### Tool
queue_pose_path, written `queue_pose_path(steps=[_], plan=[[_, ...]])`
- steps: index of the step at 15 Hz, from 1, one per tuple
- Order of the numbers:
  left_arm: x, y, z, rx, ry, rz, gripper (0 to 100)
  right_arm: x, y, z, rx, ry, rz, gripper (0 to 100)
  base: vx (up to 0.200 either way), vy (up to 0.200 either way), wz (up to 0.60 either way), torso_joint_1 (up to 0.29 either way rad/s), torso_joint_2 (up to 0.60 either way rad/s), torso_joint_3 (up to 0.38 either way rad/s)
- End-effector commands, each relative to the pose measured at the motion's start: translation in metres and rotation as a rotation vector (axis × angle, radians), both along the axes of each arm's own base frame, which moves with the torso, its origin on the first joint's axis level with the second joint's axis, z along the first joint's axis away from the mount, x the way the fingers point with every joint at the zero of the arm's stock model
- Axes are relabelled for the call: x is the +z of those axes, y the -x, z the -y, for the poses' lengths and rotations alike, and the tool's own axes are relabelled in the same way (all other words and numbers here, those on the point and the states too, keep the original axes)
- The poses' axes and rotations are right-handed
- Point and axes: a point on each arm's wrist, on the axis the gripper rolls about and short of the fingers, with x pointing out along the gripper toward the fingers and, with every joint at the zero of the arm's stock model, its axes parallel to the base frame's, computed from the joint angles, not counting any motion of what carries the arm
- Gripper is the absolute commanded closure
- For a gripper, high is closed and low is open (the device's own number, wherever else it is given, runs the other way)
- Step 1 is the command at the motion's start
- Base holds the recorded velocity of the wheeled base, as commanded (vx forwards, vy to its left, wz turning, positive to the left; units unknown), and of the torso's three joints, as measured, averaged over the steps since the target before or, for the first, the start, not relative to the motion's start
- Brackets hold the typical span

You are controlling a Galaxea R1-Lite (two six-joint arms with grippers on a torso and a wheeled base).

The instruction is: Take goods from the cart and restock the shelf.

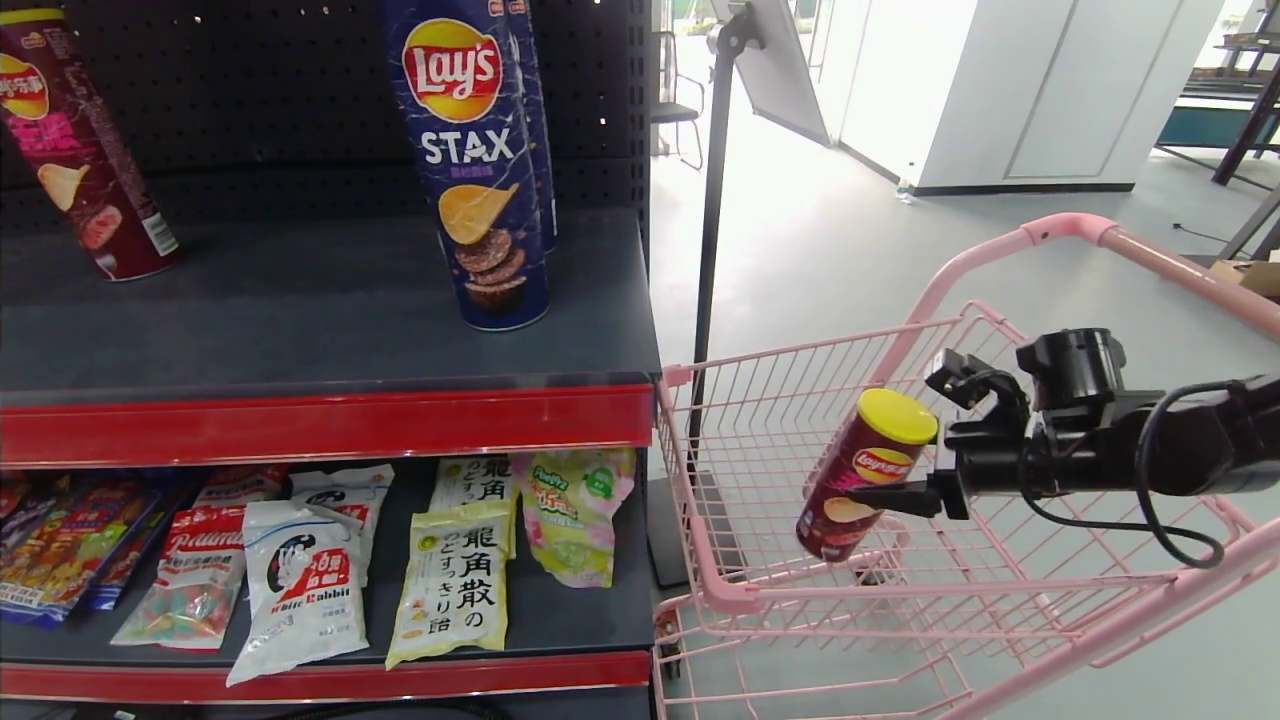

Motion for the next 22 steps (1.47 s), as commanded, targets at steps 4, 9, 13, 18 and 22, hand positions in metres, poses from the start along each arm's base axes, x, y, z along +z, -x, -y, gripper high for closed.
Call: queue_pose_path(steps=[4, 9, 13, 18, 22], plan=[[0.000, 0.000, 0.000, 0.000, 0.000, -0.002, 0, -0.011, -0.014, -0.027, 0.067, -0.019, -0.028, 0, 0.000, 0.000, 0.00, 0.000, 0.00, 0.000], [0.000, 0.000, 0.000, 0.000, 0.000, -0.002, 0, -0.012, -0.011, -0.025, 0.070, -0.025, -0.040, 100, 0.000, 0.000, 0.00, 0.000, 0.00, 0.000], [0.000, 0.000, 0.000, 0.000, 0.000, -0.002, 0, -0.010, -0.009, -0.022, 0.064, -0.026, -0.038, 100, 0.000, 0.000, 0.00, 0.000, 0.00, 0.000], [0.000, 0.000, 0.000, 0.000, 0.000, -0.002, 0, 0.049, 0.013, -0.021, 0.060, -0.038, 0.119, 100, 0.000, 0.000, 0.00, 0.000, 0.00, 0.000], [0.000, 0.000, 0.000, 0.000, 0.000, -0.002, 0, 0.112, 0.063, -0.019, 0.019, -0.108, 0.220, 100, 0.000, 0.000, 0.00, 0.000, 0.00, 0.000]])
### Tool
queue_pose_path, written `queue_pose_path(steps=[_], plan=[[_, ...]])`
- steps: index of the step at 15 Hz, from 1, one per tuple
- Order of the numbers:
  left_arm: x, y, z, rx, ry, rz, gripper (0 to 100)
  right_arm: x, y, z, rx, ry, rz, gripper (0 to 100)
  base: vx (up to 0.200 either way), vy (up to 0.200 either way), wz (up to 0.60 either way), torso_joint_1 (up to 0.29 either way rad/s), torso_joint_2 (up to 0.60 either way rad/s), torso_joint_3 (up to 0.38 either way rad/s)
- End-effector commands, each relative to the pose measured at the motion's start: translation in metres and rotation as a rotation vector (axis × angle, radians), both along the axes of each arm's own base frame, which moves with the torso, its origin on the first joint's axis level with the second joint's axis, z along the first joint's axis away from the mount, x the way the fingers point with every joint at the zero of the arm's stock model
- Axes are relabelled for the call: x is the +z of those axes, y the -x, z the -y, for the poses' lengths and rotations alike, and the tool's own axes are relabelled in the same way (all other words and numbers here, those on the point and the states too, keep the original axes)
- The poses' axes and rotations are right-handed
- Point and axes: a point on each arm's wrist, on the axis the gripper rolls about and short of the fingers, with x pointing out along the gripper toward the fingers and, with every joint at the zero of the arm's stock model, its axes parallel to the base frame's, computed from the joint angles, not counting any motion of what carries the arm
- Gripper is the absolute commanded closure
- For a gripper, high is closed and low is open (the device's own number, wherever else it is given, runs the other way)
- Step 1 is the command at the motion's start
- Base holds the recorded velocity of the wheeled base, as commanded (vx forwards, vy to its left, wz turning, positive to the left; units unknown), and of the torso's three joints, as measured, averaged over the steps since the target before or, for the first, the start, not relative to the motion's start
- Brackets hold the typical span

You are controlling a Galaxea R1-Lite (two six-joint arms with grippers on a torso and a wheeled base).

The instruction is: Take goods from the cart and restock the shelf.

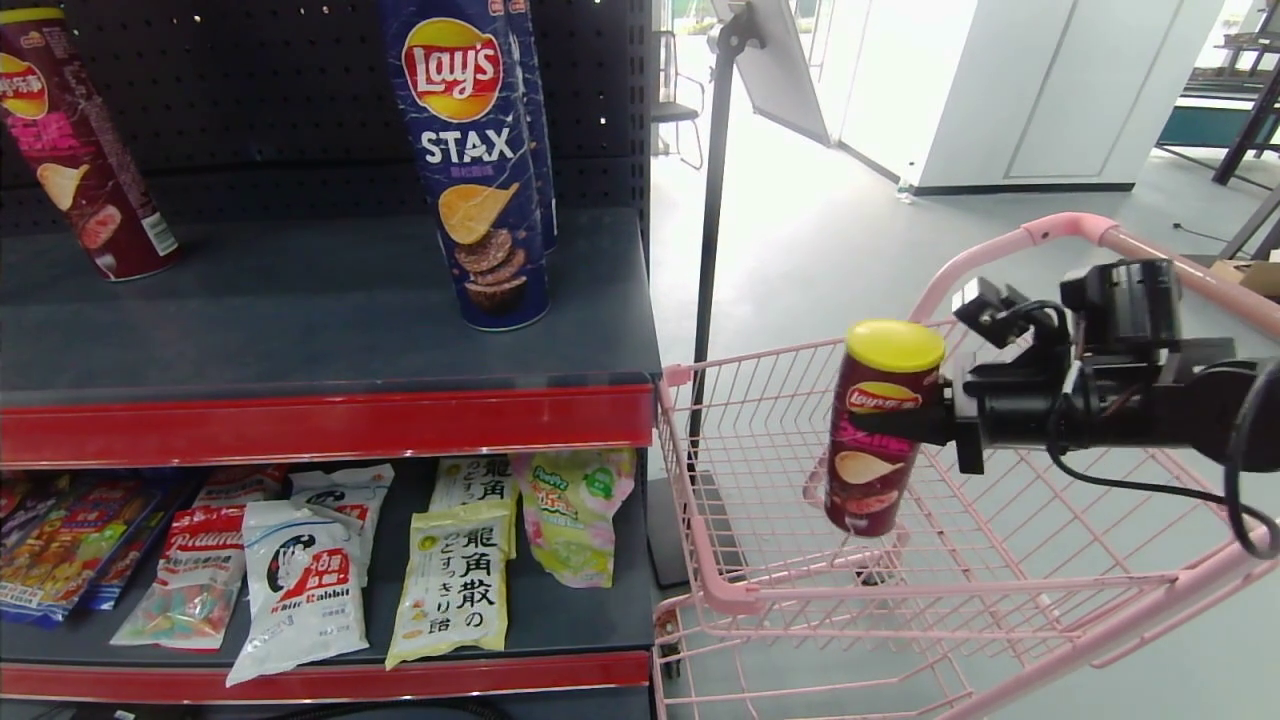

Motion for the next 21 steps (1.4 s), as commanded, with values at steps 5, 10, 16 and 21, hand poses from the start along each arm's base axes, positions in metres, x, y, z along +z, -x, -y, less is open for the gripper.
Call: queue_pose_path(steps=[5, 10, 16, 21], plan=[[0.000, 0.000, 0.000, 0.000, 0.000, -0.002, 0, 0.054, 0.108, -0.011, 0.070, -0.079, 0.121, 100, 0.000, 0.000, 0.00, 0.000, 0.00, 0.000], [0.000, 0.000, 0.000, 0.000, 0.000, -0.002, 0, 0.038, 0.140, -0.052, 0.245, -0.056, 0.084, 100, 0.000, 0.000, 0.00, 0.000, 0.00, 0.000], [0.000, 0.000, 0.000, 0.000, 0.000, -0.002, 0, 0.037, 0.140, -0.064, 0.236, -0.024, 0.110, 100, 0.000, 0.000, 0.00, 0.000, 0.00, 0.000], [0.000, 0.000, 0.000, 0.000, 0.000, -0.002, 0, 0.045, 0.145, -0.077, 0.262, -0.012, 0.150, 100, 0.000, 0.000, 0.00, 0.000, 0.00, 0.000]])
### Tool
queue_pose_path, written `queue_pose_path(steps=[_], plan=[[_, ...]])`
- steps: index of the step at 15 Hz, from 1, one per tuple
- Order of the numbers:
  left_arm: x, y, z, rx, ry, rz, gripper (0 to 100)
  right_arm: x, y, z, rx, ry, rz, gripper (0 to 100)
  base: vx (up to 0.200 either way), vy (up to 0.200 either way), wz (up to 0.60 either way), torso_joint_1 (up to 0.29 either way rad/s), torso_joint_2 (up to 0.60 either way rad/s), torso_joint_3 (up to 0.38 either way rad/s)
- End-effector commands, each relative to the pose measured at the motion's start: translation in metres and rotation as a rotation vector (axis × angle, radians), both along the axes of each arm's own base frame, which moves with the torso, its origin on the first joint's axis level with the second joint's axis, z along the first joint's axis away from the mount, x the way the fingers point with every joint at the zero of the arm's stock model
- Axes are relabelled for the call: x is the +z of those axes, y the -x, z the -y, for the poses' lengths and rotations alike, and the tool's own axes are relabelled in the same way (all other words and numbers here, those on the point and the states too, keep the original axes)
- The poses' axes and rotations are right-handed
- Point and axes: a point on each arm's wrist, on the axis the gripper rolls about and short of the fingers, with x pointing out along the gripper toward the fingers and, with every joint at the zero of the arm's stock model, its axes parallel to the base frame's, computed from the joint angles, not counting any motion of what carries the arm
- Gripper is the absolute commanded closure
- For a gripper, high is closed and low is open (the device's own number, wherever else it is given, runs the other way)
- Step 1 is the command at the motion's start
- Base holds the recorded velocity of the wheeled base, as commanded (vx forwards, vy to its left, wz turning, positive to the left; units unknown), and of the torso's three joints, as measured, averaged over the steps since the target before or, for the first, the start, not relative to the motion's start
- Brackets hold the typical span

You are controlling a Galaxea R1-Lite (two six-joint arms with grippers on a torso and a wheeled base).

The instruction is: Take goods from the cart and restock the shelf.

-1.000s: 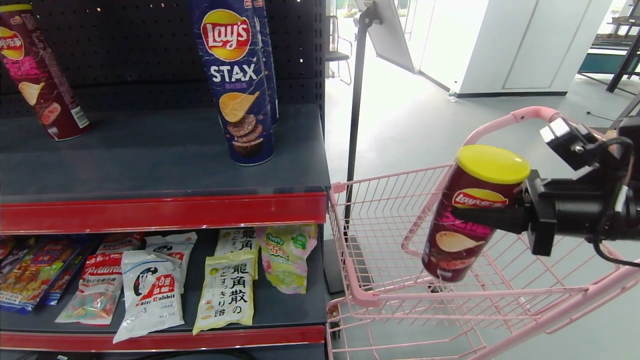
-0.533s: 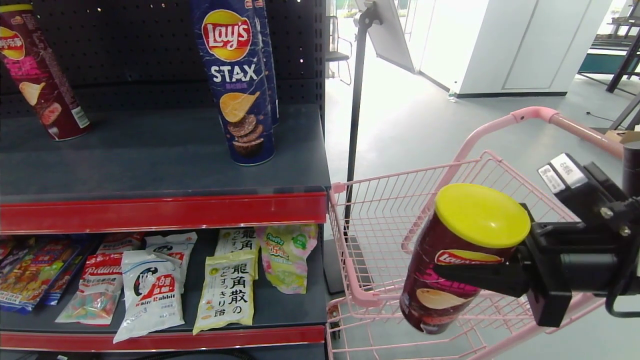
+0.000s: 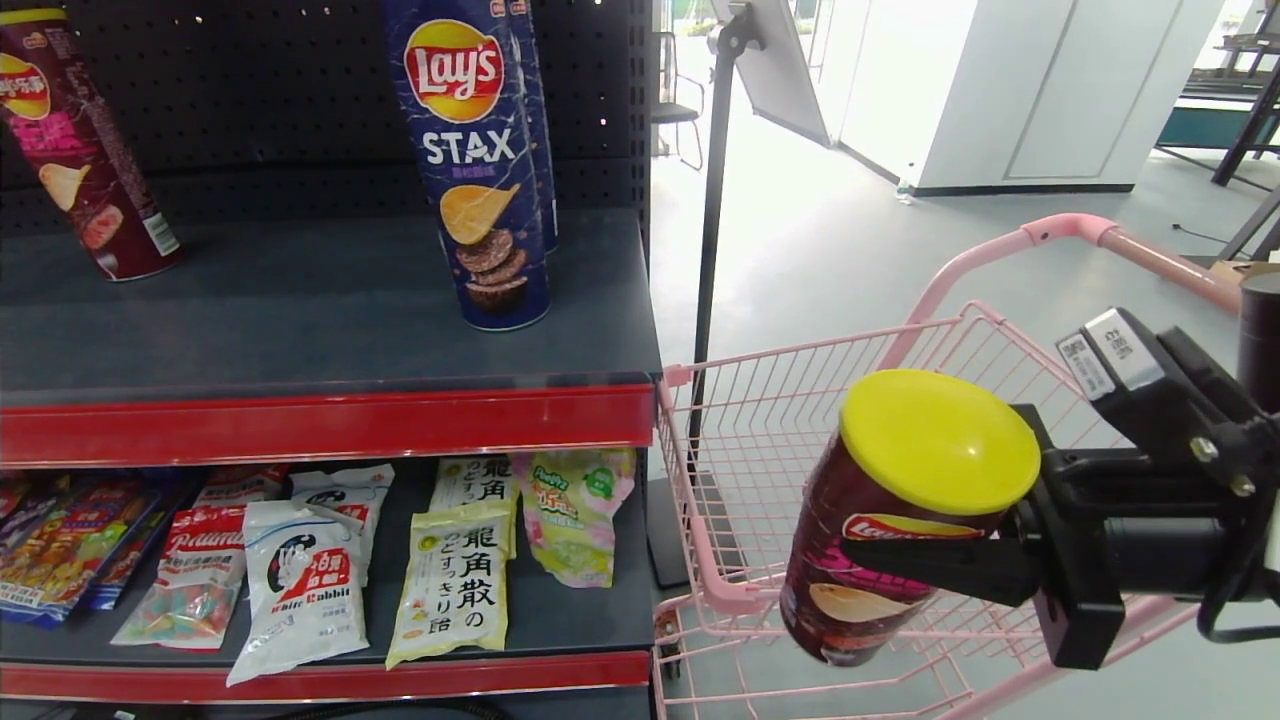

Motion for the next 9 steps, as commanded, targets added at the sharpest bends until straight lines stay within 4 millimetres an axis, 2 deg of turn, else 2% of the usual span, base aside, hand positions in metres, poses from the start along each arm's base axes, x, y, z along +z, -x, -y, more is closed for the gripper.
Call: queue_pose_path(steps=[1, 6, 9], plan=[[0.000, 0.000, 0.000, 0.000, 0.000, -0.002, 0, 0.003, 0.002, -0.004, 0.017, -0.003, 0.010, 100, 0.000, 0.000, 0.00, 0.000, 0.00, 0.000], [0.000, 0.000, 0.000, 0.000, 0.000, -0.002, 0, -0.007, 0.007, -0.002, 0.000, 0.022, -0.012, 100, 0.000, 0.000, 0.00, 0.000, 0.00, 0.000], [0.000, 0.000, 0.000, 0.000, 0.000, -0.002, 0, -0.008, 0.009, -0.001, -0.004, 0.022, -0.018, 100, 0.000, 0.000, 0.00, 0.098, -0.29, -0.180]])
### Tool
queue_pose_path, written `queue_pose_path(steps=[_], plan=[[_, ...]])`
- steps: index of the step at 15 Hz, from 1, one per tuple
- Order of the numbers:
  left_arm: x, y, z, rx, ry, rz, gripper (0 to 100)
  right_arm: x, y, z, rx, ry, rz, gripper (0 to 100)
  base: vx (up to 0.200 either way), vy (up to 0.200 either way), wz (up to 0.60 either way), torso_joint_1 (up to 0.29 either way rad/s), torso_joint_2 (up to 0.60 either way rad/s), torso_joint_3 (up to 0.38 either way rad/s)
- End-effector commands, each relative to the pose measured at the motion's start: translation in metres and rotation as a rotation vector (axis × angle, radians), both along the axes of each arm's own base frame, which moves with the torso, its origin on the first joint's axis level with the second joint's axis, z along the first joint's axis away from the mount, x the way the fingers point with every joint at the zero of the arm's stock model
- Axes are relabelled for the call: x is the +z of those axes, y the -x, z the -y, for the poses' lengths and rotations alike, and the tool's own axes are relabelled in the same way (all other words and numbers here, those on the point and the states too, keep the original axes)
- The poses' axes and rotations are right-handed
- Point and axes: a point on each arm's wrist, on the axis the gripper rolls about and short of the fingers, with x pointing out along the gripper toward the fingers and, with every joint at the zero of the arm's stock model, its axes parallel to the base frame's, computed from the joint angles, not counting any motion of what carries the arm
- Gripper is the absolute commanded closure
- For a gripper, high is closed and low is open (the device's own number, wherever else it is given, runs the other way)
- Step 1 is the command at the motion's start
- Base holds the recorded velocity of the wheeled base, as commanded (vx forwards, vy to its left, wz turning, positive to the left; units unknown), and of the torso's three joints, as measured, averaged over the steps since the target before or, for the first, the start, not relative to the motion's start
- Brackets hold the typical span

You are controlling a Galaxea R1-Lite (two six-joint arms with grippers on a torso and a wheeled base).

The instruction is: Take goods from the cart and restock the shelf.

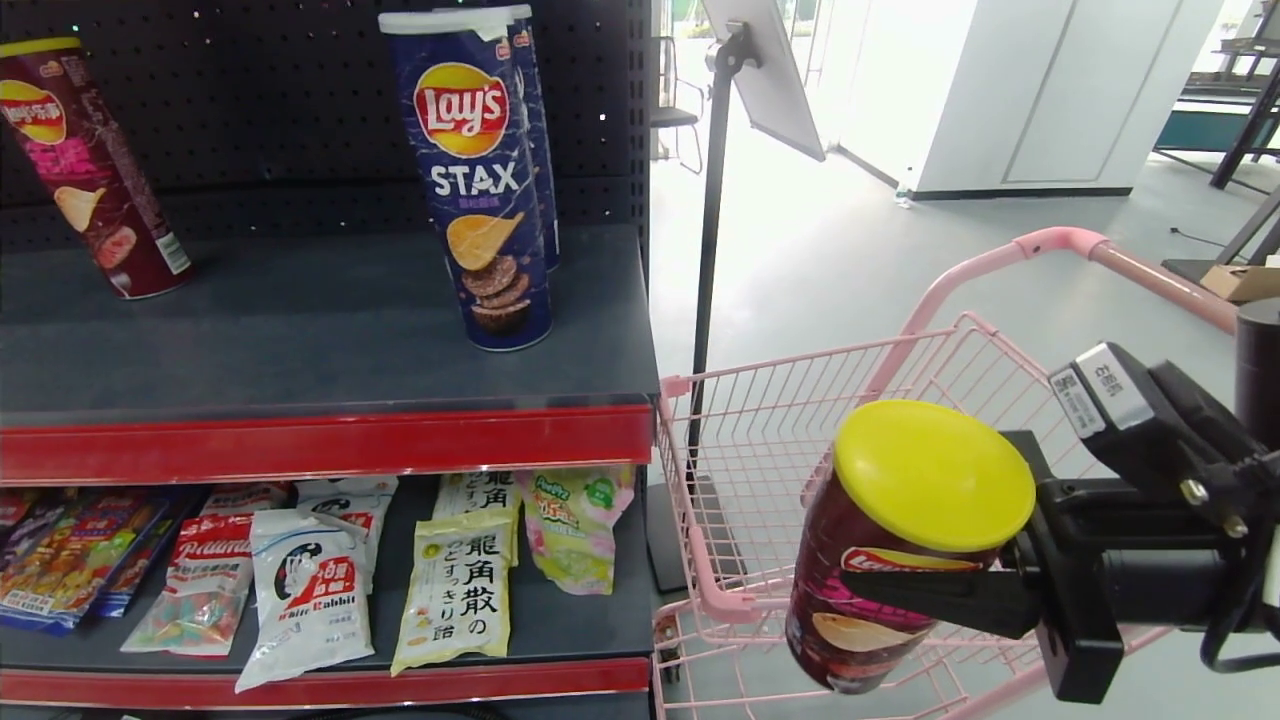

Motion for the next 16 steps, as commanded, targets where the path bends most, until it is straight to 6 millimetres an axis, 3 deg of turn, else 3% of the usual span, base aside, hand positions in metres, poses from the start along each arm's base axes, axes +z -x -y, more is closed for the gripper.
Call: queue_pose_path(steps=[1, 12, 16], plan=[[0.0000, -0.0001, 0.0000, 0.000, 0.000, -0.002, 0, 0.0003, 0.0007, 0.0005, 0.000, -0.002, 0.002, 100, 0.000, 0.000, 0.00, 0.159, -0.45, -0.286], [0.0000, -0.0001, 0.0000, 0.000, 0.000, -0.002, 0, 0.0006, -0.0004, 0.0038, -0.015, -0.005, 0.001, 100, 0.000, 0.000, 0.00, 0.230, -0.56, -0.331], [0.0000, -0.0001, 0.0000, 0.000, 0.000, -0.002, 0, -0.0047, 0.0000, 0.0083, -0.027, -0.001, -0.014, 100, 0.000, 0.000, 0.00, 0.120, -0.26, -0.149]])
